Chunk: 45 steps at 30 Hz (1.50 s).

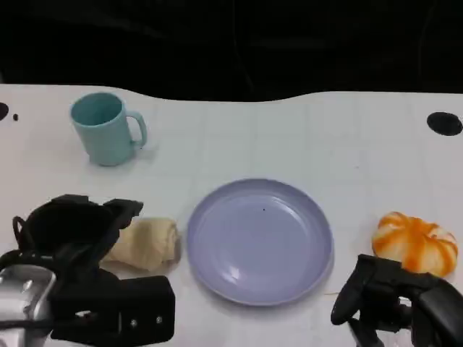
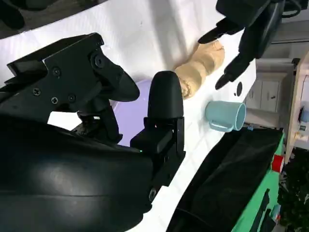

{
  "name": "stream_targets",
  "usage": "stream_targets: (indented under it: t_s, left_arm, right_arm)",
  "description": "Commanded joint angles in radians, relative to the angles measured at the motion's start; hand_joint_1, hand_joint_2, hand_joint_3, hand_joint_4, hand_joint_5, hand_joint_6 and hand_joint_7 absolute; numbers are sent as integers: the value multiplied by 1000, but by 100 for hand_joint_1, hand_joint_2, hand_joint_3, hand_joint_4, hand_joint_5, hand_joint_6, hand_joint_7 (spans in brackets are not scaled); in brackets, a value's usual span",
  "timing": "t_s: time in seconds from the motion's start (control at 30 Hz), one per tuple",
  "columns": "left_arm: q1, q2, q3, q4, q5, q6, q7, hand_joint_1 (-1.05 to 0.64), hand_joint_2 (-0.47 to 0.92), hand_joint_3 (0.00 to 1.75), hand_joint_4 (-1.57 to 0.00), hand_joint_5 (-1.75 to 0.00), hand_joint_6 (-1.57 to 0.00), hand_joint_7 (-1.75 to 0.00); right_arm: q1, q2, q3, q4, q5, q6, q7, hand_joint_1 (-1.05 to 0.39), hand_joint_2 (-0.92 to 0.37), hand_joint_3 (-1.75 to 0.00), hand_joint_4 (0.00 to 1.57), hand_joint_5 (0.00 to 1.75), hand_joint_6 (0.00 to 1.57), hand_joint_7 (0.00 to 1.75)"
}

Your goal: Grasp the towel on the left side of the plate with the left hand and place it into the plate.

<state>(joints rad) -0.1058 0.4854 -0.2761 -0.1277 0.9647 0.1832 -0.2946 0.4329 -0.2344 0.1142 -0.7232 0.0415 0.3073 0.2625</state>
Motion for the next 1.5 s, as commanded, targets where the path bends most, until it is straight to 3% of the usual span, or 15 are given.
stream_targets:
  t_s: [0.03, 0.63, 0.7, 0.77, 0.83, 0.87, 0.9, 1.0, 1.03, 1.07, 1.1, 1.13, 1.2, 1.43, 1.5]
  left_arm:
    - [-82, -6, -39, 150, 17, 14, 6, -44, 79, 0, -41, -11, -40, 0]
    - [-298, -102, -140, 622, -53, -27, 191, -38, 87, 2, -47, -6, -38, -2]
    - [-314, -110, -138, 679, -85, -50, 213, -32, 91, 2, -70, -15, -54, -5]
    - [-320, -115, -131, 733, -118, -90, 267, -26, 92, 9, -68, -93, -77, -4]
    - [-325, -122, -125, 780, -149, -119, 318, -25, 92, 17, -69, -102, -90, -5]
    - [-325, -128, -117, 803, -167, -129, 344, -24, 92, 25, -73, -92, -100, -8]
    - [-325, -131, -115, 824, -178, -142, 373, -23, 92, 29, -74, -95, -105, -11]
    - [-328, -125, -126, 868, -187, -167, 429, -25, 92, 21, -74, -125, -113, -20]
    - [-326, -125, -125, 874, -189, -166, 450, -24, 92, 18, -70, -149, -107, -47]
    - [-323, -127, -123, 877, -193, -169, 476, -23, 92, 19, -74, -164, -80, -118]
    - [-316, -131, -114, 875, -204, -179, 508, -22, 92, 18, -77, -169, -69, -146]
    - [-306, -133, -104, 865, -217, -193, 538, -22, 92, 20, -80, -172, -65, -160]
    - [-290, -135, -91, 842, -235, -217, 583, -21, 92, 25, -83, -174, -63, -172]
    - [-229, -153, -7, 606, -310, -139, 575, -18, 91, 30, -84, -175, -59, -175]
    - [-216, -152, 0, 542, -315, -108, 550, -18, 77, 59, -85, -175, -62, -175]
  right_arm:
    - [9, -3, -1, -17, 10, 9, -2, -7, -61, -105, 72, 175, 64, 143]
    - [16, -6, -2, -38, 7, 33, -1, -6, -60, -107, 72, 175, 63, 145]
    - [18, -4, -1, -37, 8, 29, -2, -5, -60, -107, 72, 175, 63, 145]
    - [19, -3, 1, -39, 7, 30, -3, -5, -60, -107, 72, 175, 63, 145]
    - [19, -2, 2, -41, 8, 33, -4, -6, -60, -107, 71, 175, 63, 145]
    - [19, -1, 1, -41, 10, 34, -3, -7, -60, -107, 72, 175, 63, 145]
    - [19, 0, 1, -42, 13, 36, -3, -7, -60, -107, 72, 175, 63, 145]
    - [21, -2, 0, -44, 10, 35, -4, -7, -60, -108, 73, 175, 63, 145]
    - [21, -4, 0, -42, 6, 30, -3, -7, -60, -107, 72, 175, 63, 145]
    - [21, -5, -2, -42, 5, 28, -3, -7, -60, -107, 72, 175, 63, 145]
    - [22, -5, -3, -40, 8, 26, -2, -7, -60, -107, 72, 175, 63, 144]
    - [21, -3, -5, -40, 12, 26, -1, -7, -60, -107, 72, 175, 63, 144]
    - [20, -4, -8, -40, 15, 29, 1, -6, -60, -107, 73, 175, 63, 144]
    - [16, -9, -4, -39, 9, 34, -1, -7, -60, -107, 73, 175, 63, 144]
    - [16, -10, -3, -42, 8, 36, -1, -7, -59, -107, 72, 175, 63, 144]
